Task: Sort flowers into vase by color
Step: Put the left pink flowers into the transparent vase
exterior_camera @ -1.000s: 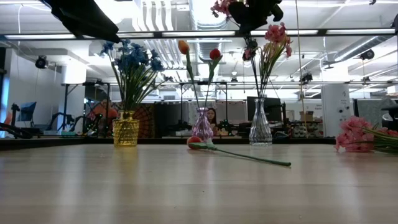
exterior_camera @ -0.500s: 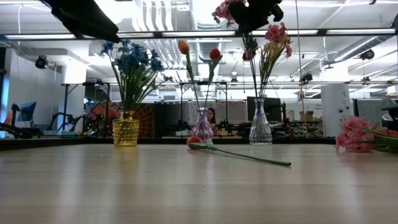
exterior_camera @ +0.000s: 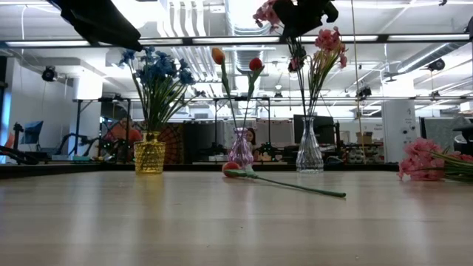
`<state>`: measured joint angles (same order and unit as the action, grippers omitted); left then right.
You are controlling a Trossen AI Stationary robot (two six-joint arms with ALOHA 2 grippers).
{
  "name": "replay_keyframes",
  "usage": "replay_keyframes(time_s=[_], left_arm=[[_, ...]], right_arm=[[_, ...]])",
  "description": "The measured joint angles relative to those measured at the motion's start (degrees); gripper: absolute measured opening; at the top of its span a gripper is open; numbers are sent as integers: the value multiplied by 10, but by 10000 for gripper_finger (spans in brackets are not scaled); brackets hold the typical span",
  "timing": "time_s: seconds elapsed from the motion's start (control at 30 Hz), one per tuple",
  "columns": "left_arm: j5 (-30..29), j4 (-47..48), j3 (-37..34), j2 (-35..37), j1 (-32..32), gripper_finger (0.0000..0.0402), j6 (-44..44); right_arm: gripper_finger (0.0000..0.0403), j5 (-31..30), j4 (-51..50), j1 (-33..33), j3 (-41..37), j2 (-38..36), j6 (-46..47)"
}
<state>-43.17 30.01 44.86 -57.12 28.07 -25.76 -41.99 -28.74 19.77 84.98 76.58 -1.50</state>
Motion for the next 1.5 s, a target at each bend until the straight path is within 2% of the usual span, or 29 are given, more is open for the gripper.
replay_keyframes(time_s=[0.5,0.63,0.8,0.97,1.2,1.5], left_arm=[[0,1,0,0,0,226,0],[0,2,0,0,0,226,0],[0,2,0,0,0,226,0],[0,2,0,0,0,226,0],[0,3,0,0,0,226,0],[0,6,0,0,0,226,0]], right_arm=[[199,5,-28,0,10,-6,10],[211,31,-41,0,13,-9,35],[231,30,-54,0,18,-11,39],[234,30,-53,0,18,-12,33],[204,30,-53,0,18,-12,30],[131,31,-53,0,18,-12,24]])
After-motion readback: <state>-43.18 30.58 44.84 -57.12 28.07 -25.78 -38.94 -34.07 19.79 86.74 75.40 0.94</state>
